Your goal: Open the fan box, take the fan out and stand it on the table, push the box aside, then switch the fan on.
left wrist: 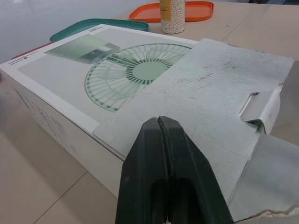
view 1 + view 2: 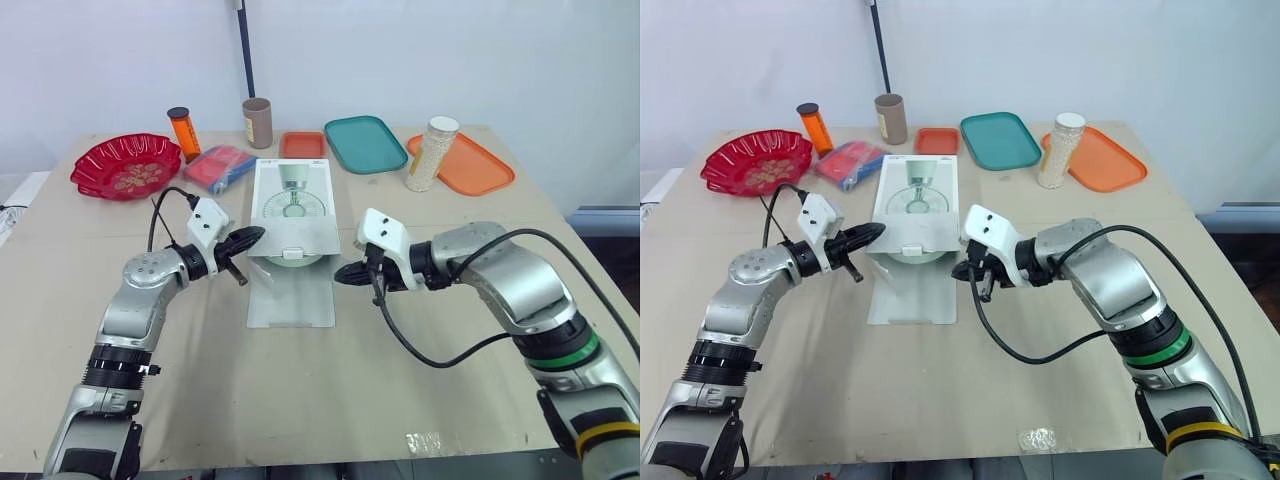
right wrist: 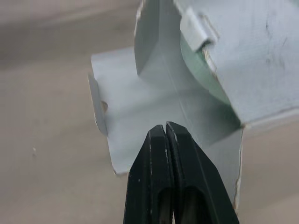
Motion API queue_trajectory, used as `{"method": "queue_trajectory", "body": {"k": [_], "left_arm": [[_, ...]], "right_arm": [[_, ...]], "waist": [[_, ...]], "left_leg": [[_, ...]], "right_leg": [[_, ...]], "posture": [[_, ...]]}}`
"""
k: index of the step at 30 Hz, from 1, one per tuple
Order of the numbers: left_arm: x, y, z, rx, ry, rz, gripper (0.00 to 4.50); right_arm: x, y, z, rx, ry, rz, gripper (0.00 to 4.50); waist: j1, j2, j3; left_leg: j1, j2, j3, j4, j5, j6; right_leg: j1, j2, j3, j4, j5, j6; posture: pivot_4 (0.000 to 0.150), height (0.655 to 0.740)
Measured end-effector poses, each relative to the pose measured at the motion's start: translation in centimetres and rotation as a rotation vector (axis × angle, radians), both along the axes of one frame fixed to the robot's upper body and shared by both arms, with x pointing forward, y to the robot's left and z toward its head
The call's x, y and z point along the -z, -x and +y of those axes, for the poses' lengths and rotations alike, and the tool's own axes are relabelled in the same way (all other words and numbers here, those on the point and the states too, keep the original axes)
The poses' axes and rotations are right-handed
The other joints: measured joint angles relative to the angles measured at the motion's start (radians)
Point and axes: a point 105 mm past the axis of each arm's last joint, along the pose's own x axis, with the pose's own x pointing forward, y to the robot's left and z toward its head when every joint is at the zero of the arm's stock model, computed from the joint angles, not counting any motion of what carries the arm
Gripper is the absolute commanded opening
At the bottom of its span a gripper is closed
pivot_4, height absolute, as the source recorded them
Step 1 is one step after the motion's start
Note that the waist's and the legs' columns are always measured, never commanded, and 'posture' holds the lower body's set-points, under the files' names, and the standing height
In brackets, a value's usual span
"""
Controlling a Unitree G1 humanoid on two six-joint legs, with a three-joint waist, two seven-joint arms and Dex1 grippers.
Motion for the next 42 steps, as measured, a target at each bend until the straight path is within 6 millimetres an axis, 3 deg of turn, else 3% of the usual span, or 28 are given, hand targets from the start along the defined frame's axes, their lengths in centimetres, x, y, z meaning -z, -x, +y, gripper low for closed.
{"method": "queue_trajectory", "body": {"k": [5, 12, 16, 21, 27, 34, 42], "left_arm": [[-0.1, 0.1, 0.1, 0.000, -0.007, 0.006, 0.00], [-0.3, 0.4, -0.4, -0.002, 0.004, 0.026, 0.00], [-0.5, 1.0, -0.6, 0.014, -0.008, 0.035, 0.00], [-2.5, 3.0, -1.1, 0.097, -0.043, -0.006, 0.00], [-0.2, 4.9, -0.7, 0.164, -0.165, 0.072, 0.00], [-0.1, 4.1, -2.7, 0.180, -0.300, 0.025, 0.00], [0.1, 5.1, 0.0, 0.156, -0.529, 0.064, 0.00]], "right_arm": [[-2.0, -2.7, 1.4, 0.083, -0.103, -0.045, 0.02], [0.8, -5.4, 1.7, 0.189, -0.107, -0.025, 0.02], [0.9, -5.6, 2.1, 0.184, -0.121, -0.039, 0.02], [0.9, -5.7, 2.6, 0.182, -0.134, -0.051, 0.02], [1.0, -5.6, 3.5, 0.180, -0.156, -0.045, 0.02], [1.0, -5.5, 3.7, 0.163, -0.151, -0.055, 0.02], [1.3, -5.4, 4.8, 0.146, -0.166, -0.055, 0.02]], "waist": [[0.000, -0.001, -0.001], [-0.001, -0.001, -0.001], [-0.001, -0.001, -0.001], [-0.003, -0.001, -0.001], [-0.002, -0.001, -0.001], [-0.001, -0.001, -0.001], [-0.016, -0.001, 0.000]], "left_leg": [[0.000, 0.000, 0.000, 0.000, 0.000, 0.000], [-0.001, 0.000, 0.000, -0.001, 0.000, -0.001], [-0.001, 0.000, 0.000, -0.001, 0.000, -0.001], [0.000, 0.000, 0.000, -0.001, 0.000, -0.001], [0.000, 0.000, 0.001, -0.002, 0.000, -0.001], [0.000, 0.000, 0.001, -0.002, 0.000, -0.001], [0.000, 0.001, 0.001, -0.003, 0.000, -0.001]], "right_leg": [[0.000, 0.000, 0.000, 0.000, 0.000, 0.000], [-0.001, -0.001, 0.000, 0.000, 0.000, 0.000], [-0.002, 0.000, 0.001, 0.000, 0.000, 0.000], [-0.002, 0.000, 0.001, 0.001, 0.000, 0.000], [-0.002, 0.000, 0.001, 0.001, 0.000, 0.000], [-0.001, 0.000, 0.001, 0.000, 0.000, 0.000], [-0.002, 0.001, 0.003, 0.001, 0.000, 0.000]], "posture": [[0.150, 0.7400], [0.150, 0.7400], [0.150, 0.7400], [0.150, 0.7400], [0.150, 0.7400], [0.150, 0.7400], [0.150, 0.7400]]}}
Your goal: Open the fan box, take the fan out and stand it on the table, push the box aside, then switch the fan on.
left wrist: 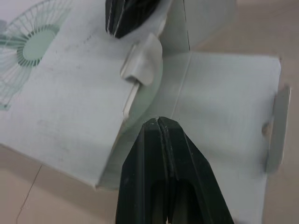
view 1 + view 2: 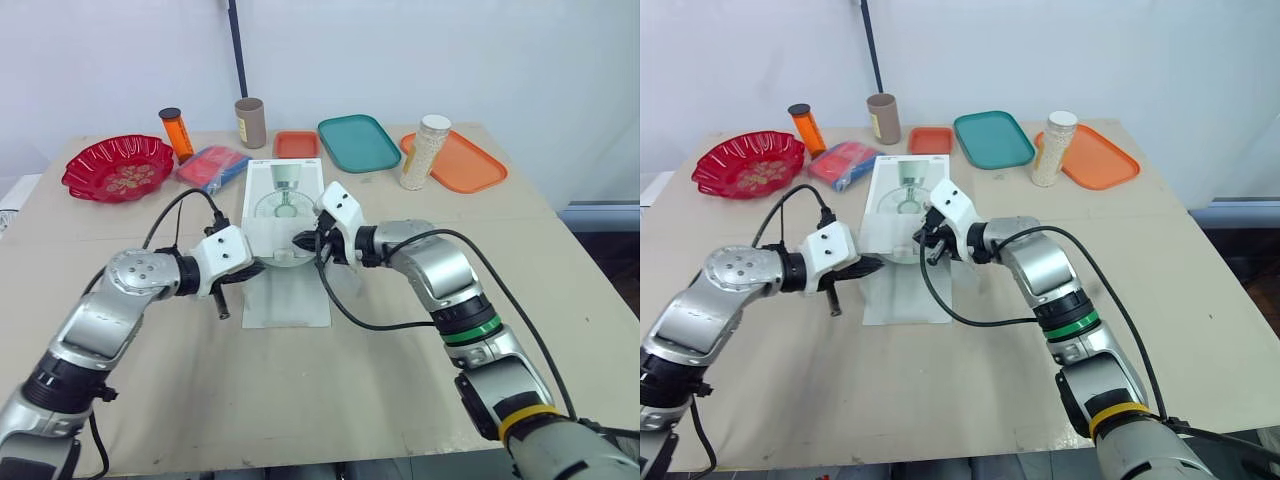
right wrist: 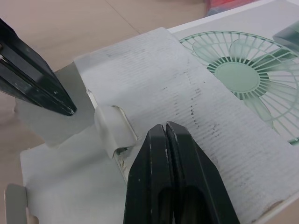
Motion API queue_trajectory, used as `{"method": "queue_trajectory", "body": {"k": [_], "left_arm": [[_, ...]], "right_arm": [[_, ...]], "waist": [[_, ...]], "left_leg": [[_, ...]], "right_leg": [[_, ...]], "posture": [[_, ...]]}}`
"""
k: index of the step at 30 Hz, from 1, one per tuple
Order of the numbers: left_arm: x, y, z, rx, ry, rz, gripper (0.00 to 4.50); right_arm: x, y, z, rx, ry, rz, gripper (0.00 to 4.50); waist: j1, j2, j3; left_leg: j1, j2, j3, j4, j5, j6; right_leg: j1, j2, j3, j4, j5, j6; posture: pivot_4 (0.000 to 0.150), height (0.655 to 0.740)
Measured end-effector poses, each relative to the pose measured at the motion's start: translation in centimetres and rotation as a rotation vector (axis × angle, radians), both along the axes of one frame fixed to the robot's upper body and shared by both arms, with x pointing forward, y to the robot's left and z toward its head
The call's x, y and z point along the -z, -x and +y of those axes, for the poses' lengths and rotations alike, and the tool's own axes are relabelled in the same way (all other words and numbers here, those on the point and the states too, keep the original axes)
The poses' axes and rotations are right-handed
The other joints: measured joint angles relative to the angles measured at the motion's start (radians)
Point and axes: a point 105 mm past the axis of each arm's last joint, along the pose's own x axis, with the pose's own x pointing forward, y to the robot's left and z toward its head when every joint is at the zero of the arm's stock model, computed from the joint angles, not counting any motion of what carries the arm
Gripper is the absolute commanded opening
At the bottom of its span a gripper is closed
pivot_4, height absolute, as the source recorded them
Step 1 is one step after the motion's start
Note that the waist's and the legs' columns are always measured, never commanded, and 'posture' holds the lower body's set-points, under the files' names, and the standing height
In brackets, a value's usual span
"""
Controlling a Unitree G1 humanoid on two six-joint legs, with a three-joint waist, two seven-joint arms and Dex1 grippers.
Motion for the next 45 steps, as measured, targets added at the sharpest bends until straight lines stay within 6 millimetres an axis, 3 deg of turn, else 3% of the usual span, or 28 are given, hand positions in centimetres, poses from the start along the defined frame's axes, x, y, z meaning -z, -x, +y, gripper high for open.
{"method": "queue_trajectory", "body": {"k": [8, 20, 24, 35, 45], "left_arm": [[-0.1, 0.3, 1.6, -0.020, -0.092, 0.010, 0.00], [1.1, -1.7, 5.1, -0.182, -0.107, -0.015, 0.00], [2.8, -2.2, 5.0, -0.241, -0.052, -0.014, 0.00], [2.6, -3.8, 3.1, -0.404, 0.312, -0.056, 0.00], [2.3, -1.6, 1.4, -0.382, 0.559, 0.108, 0.00]], "right_arm": [[0.0, 0.0, 0.1, -0.005, 0.002, -0.006, 0.02], [-0.3, -0.3, 0.4, -0.023, 0.005, -0.006, 0.02], [-0.4, -0.2, 0.4, -0.033, 0.006, -0.007, 0.02], [-0.7, -0.7, 0.1, -0.032, 0.026, -0.019, 0.02], [-0.5, -0.6, 0.6, -0.061, 0.031, -0.021, 0.02]], "waist": [[-0.001, 0.000, 0.000], [-0.001, 0.000, 0.000], [0.000, 0.000, 0.000], [0.004, 0.000, 0.000], [0.005, 0.000, 0.000]], "left_leg": [[0.000, 0.000, 0.000, 0.000, 0.000, 0.000], [0.000, 0.000, 0.000, 0.000, 0.000, 0.000], [0.000, 0.000, 0.000, 0.000, 0.000, 0.000], [0.000, 0.000, 0.000, 0.001, 0.000, 0.000], [0.000, 0.000, -0.001, 0.001, 0.000, 0.000]], "right_leg": [[0.000, 0.001, 0.000, 0.000, 0.000, 0.000], [0.000, 0.000, 0.000, 0.000, 0.000, 0.000], [0.000, 0.000, 0.000, 0.000, 0.000, 0.000], [-0.001, -0.001, 0.000, 0.001, 0.000, 0.000], [-0.001, -0.001, 0.000, 0.001, 0.000, 0.000]], "posture": [[0.150, 0.7400], [0.150, 0.7400], [0.150, 0.7400], [0.150, 0.7400], [0.150, 0.7400]]}}
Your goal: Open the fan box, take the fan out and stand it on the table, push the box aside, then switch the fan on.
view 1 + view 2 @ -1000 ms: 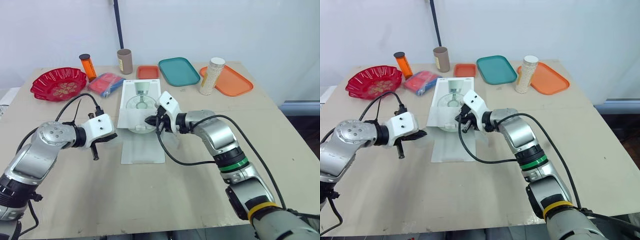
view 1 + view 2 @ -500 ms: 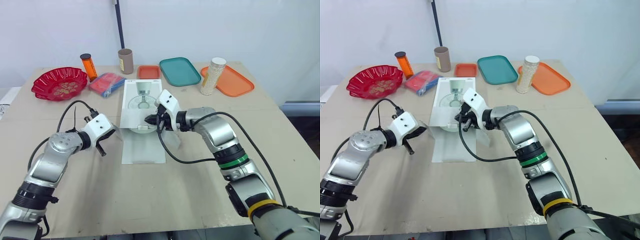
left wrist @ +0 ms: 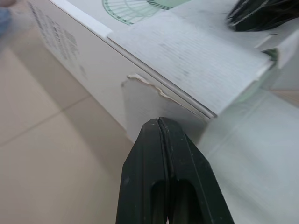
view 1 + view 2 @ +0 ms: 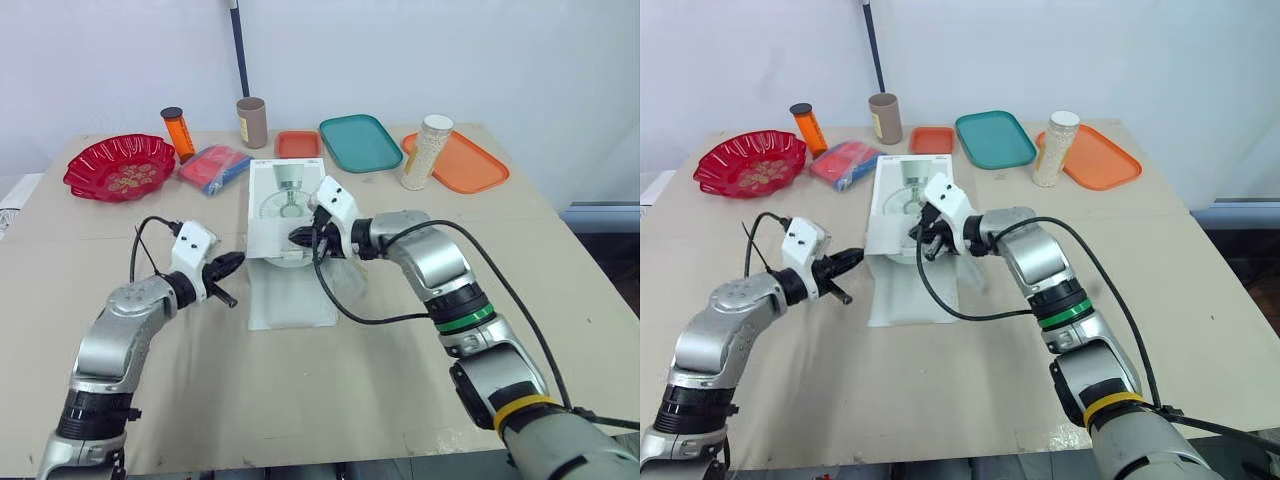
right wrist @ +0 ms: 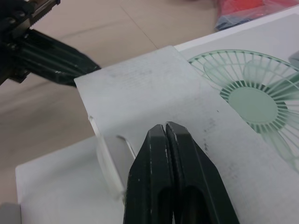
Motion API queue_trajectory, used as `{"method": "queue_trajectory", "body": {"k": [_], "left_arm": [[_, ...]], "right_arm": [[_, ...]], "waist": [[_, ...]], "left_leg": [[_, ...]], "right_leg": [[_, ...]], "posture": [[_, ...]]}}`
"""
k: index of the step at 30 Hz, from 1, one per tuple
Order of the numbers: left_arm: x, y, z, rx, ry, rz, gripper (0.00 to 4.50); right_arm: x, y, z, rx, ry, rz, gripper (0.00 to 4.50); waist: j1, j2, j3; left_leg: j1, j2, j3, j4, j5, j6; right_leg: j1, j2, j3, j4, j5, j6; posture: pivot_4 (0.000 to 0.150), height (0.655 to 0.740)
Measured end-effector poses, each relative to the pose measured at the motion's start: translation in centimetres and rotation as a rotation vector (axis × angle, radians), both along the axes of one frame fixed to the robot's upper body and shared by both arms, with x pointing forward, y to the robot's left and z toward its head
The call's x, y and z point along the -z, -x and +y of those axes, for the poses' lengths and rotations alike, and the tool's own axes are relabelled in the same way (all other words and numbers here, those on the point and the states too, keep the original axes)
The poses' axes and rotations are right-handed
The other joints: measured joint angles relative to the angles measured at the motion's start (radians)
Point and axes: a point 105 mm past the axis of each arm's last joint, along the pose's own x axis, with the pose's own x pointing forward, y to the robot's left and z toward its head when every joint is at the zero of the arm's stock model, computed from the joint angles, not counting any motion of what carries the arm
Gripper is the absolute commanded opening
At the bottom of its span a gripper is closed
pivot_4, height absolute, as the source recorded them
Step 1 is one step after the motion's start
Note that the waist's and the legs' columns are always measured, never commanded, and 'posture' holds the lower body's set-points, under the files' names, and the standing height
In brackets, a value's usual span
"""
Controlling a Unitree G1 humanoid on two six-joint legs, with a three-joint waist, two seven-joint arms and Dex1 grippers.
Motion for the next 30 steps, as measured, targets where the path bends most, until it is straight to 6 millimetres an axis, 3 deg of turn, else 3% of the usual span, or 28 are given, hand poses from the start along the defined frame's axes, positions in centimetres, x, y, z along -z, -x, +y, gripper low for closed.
{"method": "queue_trajectory", "body": {"k": [6, 12, 17, 26, 30], "left_arm": [[-0.2, 0.4, 0.8, -0.043, -0.017, -0.015, 0.00], [0.2, 2.4, 2.3, -0.095, 0.025, 0.012, 0.00], [-1.1, 6.0, 0.4, 0.056, 0.131, 0.024, 0.00], [-2.8, 8.7, -1.9, 0.148, 0.347, 0.100, 0.00], [-2.1, 9.6, -2.0, 0.146, 0.375, 0.184, 0.00]], "right_arm": [[0.0, 0.0, 0.1, -0.016, 0.003, 0.002, 0.02], [-0.1, -0.3, 0.3, -0.024, 0.009, -0.005, 0.02], [-0.1, -0.3, 0.4, -0.036, 0.015, -0.004, 0.02], [-0.2, 0.0, 0.5, -0.049, 0.018, 0.002, 0.02], [-0.5, 0.1, 0.4, -0.051, 0.016, 0.006, 0.02]], "waist": [[0.001, 0.000, 0.000], [0.005, 0.000, 0.000], [0.006, 0.000, 0.000], [0.008, 0.000, 0.000], [0.007, 0.000, 0.000]], "left_leg": [[0.000, 0.000, 0.000, 0.000, 0.000, -0.001], [0.000, 0.000, 0.000, -0.001, 0.000, -0.001], [0.000, 0.001, 0.000, -0.001, -0.001, -0.002], [0.000, 0.001, 0.000, 0.000, -0.001, -0.002], [0.001, 0.001, 0.000, 0.000, -0.001, -0.002]], "right_leg": [[0.000, 0.000, 0.000, 0.000, 0.000, 0.000], [0.000, 0.000, 0.001, -0.001, 0.000, 0.000], [0.000, 0.001, 0.001, -0.001, 0.000, 0.000], [0.000, 0.000, 0.002, -0.001, 0.000, 0.000], [0.000, 0.001, 0.002, -0.001, 0.000, 0.000]], "posture": [[0.150, 0.7400], [0.150, 0.7400], [0.150, 0.7400], [0.150, 0.7400], [0.150, 0.7400]]}}
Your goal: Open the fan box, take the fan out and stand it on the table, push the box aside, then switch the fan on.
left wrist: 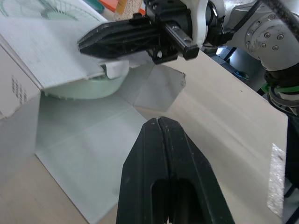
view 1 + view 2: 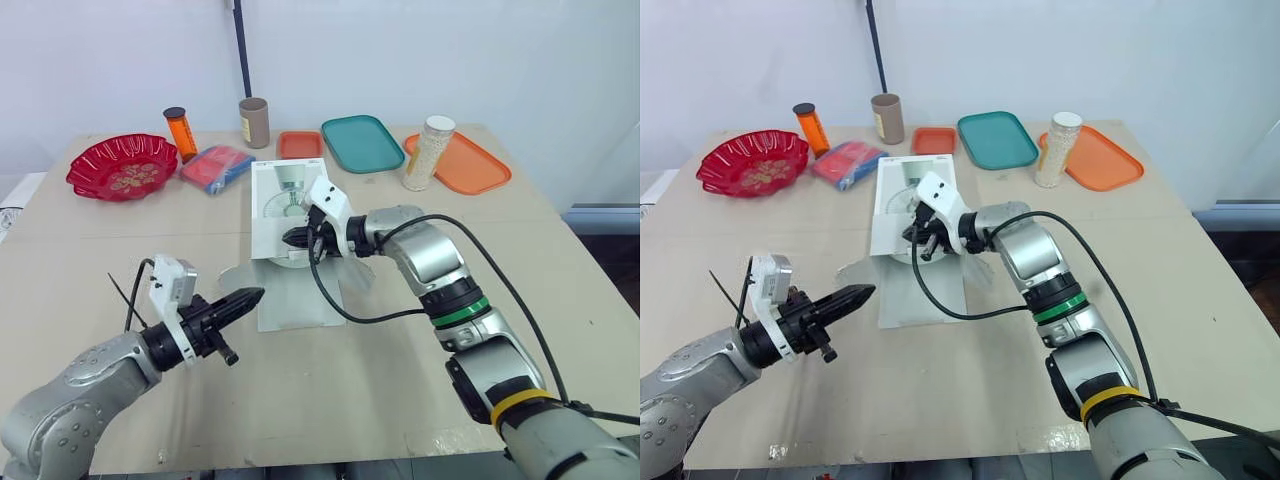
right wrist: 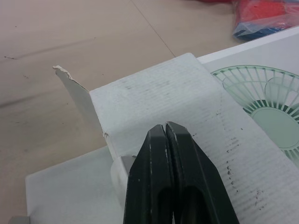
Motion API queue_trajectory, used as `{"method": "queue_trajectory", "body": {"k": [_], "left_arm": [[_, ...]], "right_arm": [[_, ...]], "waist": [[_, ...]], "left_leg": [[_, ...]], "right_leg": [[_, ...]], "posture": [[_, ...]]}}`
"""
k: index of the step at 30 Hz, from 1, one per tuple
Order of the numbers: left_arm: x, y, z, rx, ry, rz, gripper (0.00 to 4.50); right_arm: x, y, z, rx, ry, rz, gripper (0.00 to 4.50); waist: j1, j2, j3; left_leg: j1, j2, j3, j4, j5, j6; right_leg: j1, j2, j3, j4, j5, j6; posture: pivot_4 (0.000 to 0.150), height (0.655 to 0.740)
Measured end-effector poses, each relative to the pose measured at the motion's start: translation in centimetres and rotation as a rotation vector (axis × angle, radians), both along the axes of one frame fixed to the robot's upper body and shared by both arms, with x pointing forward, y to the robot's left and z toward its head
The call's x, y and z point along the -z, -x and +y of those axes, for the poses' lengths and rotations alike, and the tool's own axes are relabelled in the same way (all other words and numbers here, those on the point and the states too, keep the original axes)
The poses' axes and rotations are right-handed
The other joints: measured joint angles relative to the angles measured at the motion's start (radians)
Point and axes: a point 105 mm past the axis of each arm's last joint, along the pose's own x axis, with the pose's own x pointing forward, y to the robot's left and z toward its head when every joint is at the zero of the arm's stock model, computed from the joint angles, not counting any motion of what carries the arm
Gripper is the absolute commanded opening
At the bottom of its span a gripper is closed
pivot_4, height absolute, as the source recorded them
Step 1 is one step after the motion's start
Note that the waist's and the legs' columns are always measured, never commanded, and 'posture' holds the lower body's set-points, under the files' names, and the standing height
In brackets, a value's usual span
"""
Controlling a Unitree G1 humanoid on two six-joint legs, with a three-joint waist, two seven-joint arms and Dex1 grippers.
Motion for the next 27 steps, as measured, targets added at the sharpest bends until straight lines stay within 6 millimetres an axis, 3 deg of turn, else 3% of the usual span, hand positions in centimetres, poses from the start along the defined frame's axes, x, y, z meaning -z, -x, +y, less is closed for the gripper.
{"method": "queue_trajectory", "body": {"k": [5, 13, 16, 19, 27], "left_arm": [[1.3, 0.5, -0.3, -0.055, 0.101, 0.105, 0.00], [1.5, 0.3, -1.3, -0.068, 0.145, 0.132, 0.00], [1.3, 0.1, -1.3, -0.080, 0.164, 0.130, 0.00], [1.3, -0.2, -1.1, -0.106, 0.180, 0.134, 0.00], [1.6, -0.3, -0.8, -0.136, 0.177, 0.145, 0.00]], "right_arm": [[-1.6, -0.6, -2.3, 0.051, -0.004, -0.041, 0.02], [-3.2, -1.0, -5.9, 0.132, 0.014, -0.068, 0.02], [-2.7, -0.9, -6.7, 0.149, 0.030, -0.062, 0.02], [-0.7, -1.1, -8.2, 0.190, 0.068, -0.019, 0.02], [-0.1, -1.1, -7.7, 0.178, 0.074, -0.028, 0.02]], "waist": [[0.005, 0.000, 0.000], [0.002, 0.000, 0.000], [0.004, 0.000, 0.000], [0.005, 0.000, 0.000], [0.003, 0.000, 0.000]], "left_leg": [[0.000, -0.001, 0.000, 0.000, 0.000, 0.000], [0.001, 0.000, 0.003, 0.000, 0.000, 0.000], [0.001, 0.000, 0.003, 0.000, 0.000, 0.000], [0.001, -0.001, 0.003, 0.000, 0.000, 0.000], [0.002, 0.000, 0.004, 0.000, 0.000, 0.000]], "right_leg": [[0.001, -0.001, -0.001, -0.001, 0.000, 0.000], [0.001, 0.000, 0.000, -0.001, 0.000, 0.000], [0.002, 0.000, 0.000, -0.001, 0.000, 0.000], [0.002, -0.001, 0.000, -0.001, 0.000, 0.000], [0.003, 0.000, 0.001, -0.001, 0.000, 0.000]], "posture": [[0.150, 0.7400], [0.150, 0.7400], [0.150, 0.7400], [0.150, 0.7400], [0.150, 0.7400]]}}
